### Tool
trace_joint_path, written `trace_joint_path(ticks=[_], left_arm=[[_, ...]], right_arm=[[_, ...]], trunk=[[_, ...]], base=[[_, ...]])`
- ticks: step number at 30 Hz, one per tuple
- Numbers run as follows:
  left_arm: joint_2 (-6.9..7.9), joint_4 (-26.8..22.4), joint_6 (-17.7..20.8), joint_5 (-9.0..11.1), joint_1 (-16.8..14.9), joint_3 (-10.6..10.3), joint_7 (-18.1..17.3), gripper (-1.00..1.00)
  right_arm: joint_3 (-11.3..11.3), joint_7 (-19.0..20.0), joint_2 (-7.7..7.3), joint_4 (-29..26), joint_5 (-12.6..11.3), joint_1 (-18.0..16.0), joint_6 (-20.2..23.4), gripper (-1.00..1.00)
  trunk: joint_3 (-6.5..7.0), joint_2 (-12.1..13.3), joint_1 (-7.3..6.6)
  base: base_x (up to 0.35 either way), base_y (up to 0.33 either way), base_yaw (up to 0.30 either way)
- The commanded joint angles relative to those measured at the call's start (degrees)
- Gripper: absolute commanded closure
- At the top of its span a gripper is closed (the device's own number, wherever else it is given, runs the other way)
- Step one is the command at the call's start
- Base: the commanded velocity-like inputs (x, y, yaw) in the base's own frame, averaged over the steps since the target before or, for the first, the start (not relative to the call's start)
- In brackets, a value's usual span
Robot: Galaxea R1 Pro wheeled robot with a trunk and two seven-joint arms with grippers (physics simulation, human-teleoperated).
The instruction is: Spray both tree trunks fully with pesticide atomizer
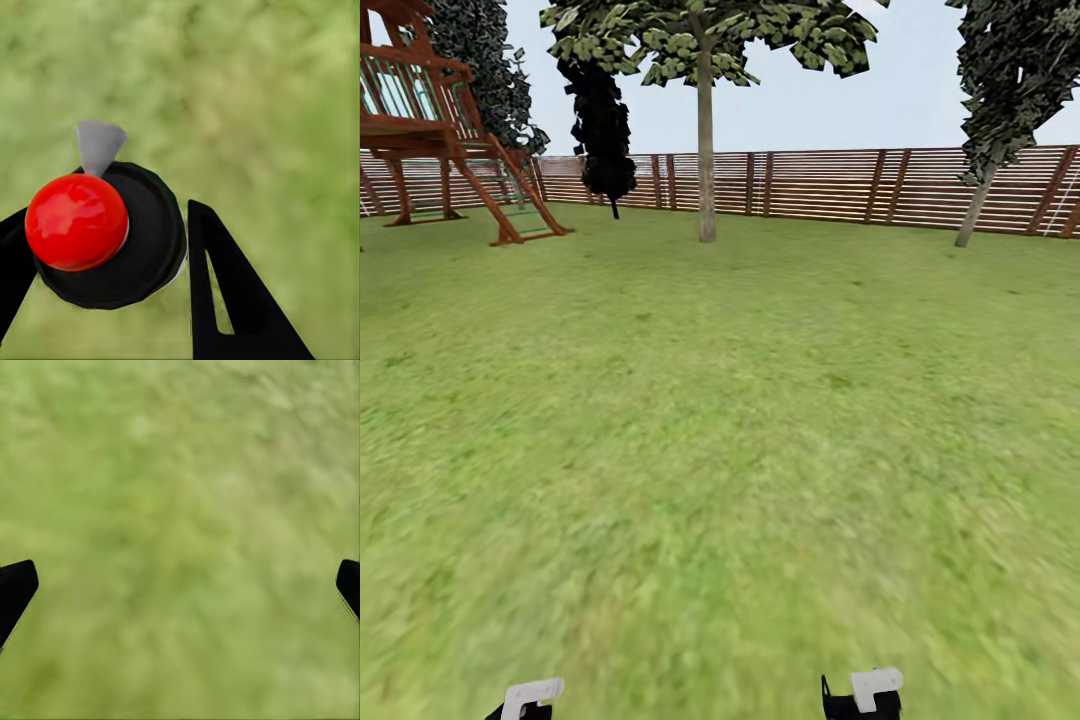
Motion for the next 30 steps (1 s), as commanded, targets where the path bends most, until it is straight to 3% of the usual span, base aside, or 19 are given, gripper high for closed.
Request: trace_joint_path(ticks=[1,30], left_arm=[[0.02,0.0,-0.2,0.3,0.0,-0.1,0.0,1.0],[0.0,0.0,-0.2,0.3,0.0,-0.1,0.0,1.0]], right_arm=[[0.4,-0.6,0.0,0.1,0.3,0.0,0.0,-1.0],[0.4,-0.6,0.0,0.1,0.3,0.0,0.0,-1.0]], trunk=[[-0.05,0.0,0.02],[-0.05,0.0,0.02]], base=[[0.339,0.0,0.0],[0.339,0.0,0.0]])
